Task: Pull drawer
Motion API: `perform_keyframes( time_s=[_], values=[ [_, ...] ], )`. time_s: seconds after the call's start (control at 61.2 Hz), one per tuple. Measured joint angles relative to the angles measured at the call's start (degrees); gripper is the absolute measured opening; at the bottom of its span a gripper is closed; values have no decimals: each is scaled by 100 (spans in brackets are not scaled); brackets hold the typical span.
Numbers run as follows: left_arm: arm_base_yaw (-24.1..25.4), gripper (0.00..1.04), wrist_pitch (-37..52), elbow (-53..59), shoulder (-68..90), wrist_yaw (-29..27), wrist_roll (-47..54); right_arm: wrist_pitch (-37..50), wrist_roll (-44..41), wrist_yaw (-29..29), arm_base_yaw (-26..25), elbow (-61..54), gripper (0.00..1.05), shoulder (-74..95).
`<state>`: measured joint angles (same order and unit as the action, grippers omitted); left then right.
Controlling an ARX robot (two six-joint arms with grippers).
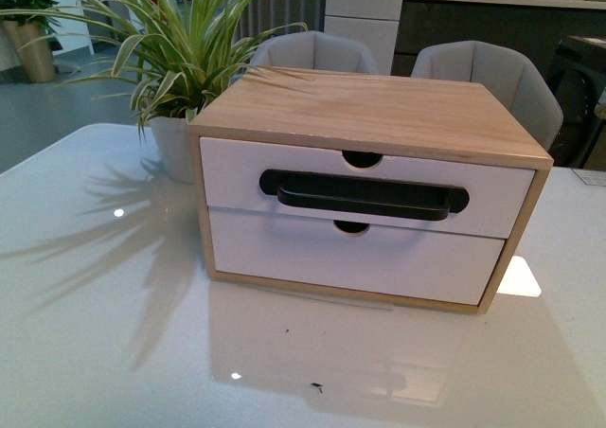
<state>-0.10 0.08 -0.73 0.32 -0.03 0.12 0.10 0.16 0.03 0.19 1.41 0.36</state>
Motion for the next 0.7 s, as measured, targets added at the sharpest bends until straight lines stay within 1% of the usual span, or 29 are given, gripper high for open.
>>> perform_keyframes(
  time_s=[0.703],
  values=[
    [0, 97, 0, 0, 0, 2, 0, 0, 0, 0, 0, 0, 96, 0]
  ],
)
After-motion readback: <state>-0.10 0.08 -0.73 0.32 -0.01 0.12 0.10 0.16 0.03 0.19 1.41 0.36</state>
